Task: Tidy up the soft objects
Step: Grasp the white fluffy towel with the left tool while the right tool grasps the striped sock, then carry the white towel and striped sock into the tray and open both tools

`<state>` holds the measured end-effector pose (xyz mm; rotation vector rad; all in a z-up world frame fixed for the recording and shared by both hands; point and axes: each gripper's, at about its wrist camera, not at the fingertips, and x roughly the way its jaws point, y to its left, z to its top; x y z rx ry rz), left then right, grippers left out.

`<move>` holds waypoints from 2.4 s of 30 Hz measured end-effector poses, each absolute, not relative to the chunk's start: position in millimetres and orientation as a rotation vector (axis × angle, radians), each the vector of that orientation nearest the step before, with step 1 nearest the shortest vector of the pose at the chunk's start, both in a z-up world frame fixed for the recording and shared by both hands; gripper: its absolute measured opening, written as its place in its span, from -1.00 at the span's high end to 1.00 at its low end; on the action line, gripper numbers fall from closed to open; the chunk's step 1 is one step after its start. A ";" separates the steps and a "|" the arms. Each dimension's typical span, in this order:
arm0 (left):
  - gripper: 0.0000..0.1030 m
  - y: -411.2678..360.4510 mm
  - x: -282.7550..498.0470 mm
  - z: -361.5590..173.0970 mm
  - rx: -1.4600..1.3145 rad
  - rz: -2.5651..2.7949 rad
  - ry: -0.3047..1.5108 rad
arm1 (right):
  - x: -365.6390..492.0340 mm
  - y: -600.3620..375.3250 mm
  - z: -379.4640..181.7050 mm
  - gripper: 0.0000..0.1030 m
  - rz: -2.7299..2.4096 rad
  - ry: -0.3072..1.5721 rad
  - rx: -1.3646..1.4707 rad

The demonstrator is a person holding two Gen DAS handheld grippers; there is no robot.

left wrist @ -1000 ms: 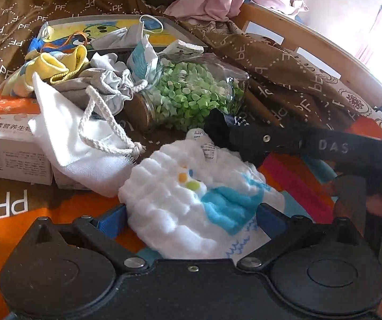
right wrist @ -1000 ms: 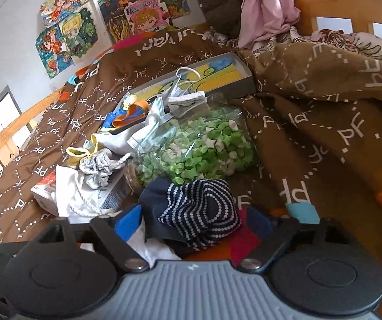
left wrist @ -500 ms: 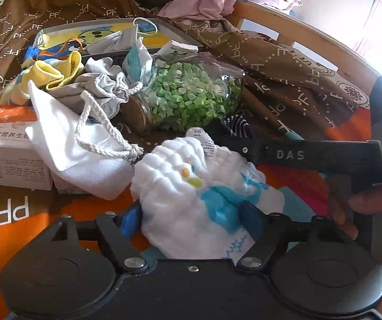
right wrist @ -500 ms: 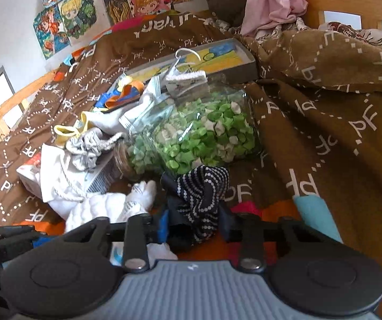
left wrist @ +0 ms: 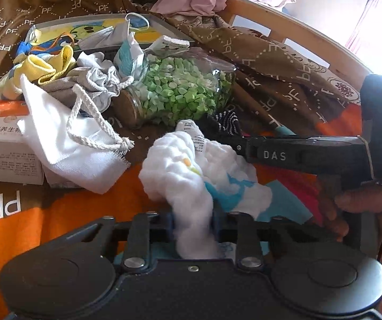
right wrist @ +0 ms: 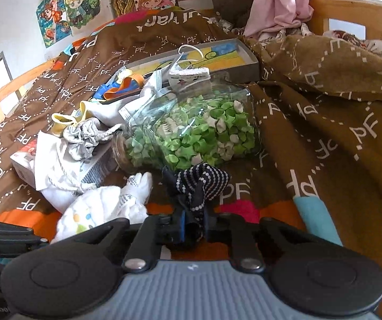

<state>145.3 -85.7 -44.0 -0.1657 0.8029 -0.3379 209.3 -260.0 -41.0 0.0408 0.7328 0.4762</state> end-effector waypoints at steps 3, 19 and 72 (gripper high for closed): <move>0.63 -84.9 137.8 -39.4 -0.158 -0.341 0.772 | 207.0 -257.7 -39.5 0.77 0.476 0.719 0.018; 0.68 -61.0 100.0 -5.9 -0.178 -0.339 0.628 | 167.0 -253.4 -5.8 0.79 0.511 0.537 -0.073; 0.68 87.5 430.1 74.5 -0.315 -0.022 0.427 | 483.7 -119.5 83.1 0.78 0.702 0.466 -0.095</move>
